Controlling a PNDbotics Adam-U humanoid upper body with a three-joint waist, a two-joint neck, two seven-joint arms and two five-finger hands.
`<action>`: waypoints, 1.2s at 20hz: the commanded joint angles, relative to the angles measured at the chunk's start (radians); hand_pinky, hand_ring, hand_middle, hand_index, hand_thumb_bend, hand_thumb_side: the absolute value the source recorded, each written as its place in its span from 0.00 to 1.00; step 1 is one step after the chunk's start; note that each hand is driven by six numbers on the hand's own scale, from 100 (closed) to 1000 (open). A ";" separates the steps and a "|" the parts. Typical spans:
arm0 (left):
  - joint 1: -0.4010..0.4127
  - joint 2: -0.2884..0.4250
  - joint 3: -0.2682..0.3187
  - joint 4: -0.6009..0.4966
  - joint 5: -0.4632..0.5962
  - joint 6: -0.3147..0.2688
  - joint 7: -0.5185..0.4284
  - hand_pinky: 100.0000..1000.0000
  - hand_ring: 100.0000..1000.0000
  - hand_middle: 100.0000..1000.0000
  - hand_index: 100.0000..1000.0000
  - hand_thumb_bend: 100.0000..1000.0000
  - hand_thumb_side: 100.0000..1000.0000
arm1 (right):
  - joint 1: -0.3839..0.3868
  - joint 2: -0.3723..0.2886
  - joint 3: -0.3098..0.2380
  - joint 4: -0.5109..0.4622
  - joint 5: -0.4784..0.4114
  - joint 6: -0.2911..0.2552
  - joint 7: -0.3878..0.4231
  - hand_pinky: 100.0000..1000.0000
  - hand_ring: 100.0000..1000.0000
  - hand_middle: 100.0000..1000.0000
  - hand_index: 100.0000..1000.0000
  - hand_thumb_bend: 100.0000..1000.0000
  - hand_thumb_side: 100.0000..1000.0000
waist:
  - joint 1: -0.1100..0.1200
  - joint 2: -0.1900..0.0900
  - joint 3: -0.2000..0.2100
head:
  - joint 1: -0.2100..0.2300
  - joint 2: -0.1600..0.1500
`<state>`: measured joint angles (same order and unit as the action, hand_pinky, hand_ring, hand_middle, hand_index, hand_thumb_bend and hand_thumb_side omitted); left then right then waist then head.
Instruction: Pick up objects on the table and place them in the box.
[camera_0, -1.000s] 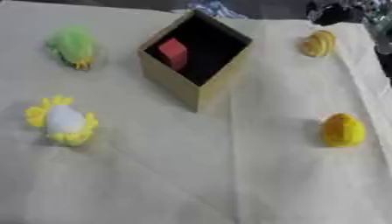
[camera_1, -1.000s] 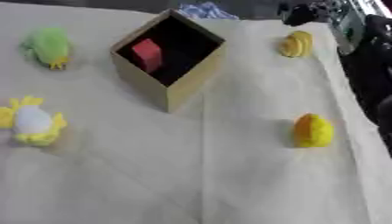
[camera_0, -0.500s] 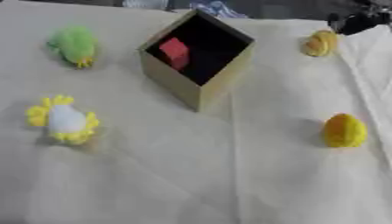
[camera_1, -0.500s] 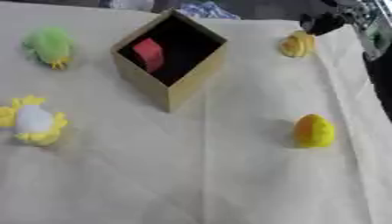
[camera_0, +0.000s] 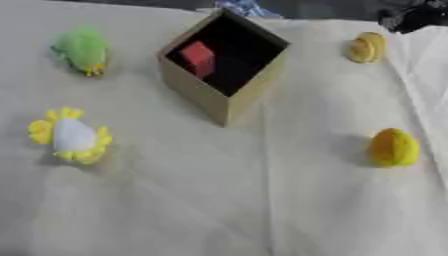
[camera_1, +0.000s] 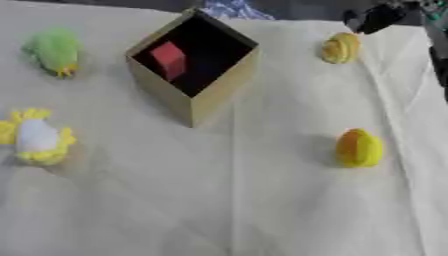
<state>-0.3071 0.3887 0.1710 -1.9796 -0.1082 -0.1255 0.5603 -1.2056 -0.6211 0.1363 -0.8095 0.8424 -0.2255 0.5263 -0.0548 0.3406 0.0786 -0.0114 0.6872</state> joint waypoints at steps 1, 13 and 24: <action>-0.008 0.033 0.009 -0.020 -0.002 0.003 0.003 0.69 0.59 0.55 0.72 0.32 0.46 | -0.008 -0.054 0.008 -0.051 -0.019 -0.013 0.043 0.93 0.95 0.86 0.93 0.07 0.17 | 0.003 -0.015 -0.002 | -0.015 0.004; -0.013 0.037 0.009 -0.020 0.009 0.007 0.004 0.69 0.59 0.55 0.72 0.31 0.47 | 0.021 -0.074 0.040 -0.079 -0.003 -0.040 0.102 0.94 0.97 0.88 0.94 0.16 0.18 | 0.013 0.011 0.001 | -0.023 -0.047; -0.011 0.040 0.013 -0.020 0.023 0.013 0.009 0.69 0.58 0.55 0.72 0.30 0.48 | 0.006 -0.059 0.033 -0.052 0.058 -0.035 0.088 0.94 0.97 0.89 0.95 0.21 0.20 | 0.022 0.040 0.009 | -0.030 -0.082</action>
<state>-0.3094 0.3970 0.1715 -1.9796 -0.0924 -0.1157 0.5677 -1.1783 -0.6553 0.1786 -0.8600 0.8869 -0.2622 0.6159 -0.0367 0.4020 0.0877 -0.0382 0.6224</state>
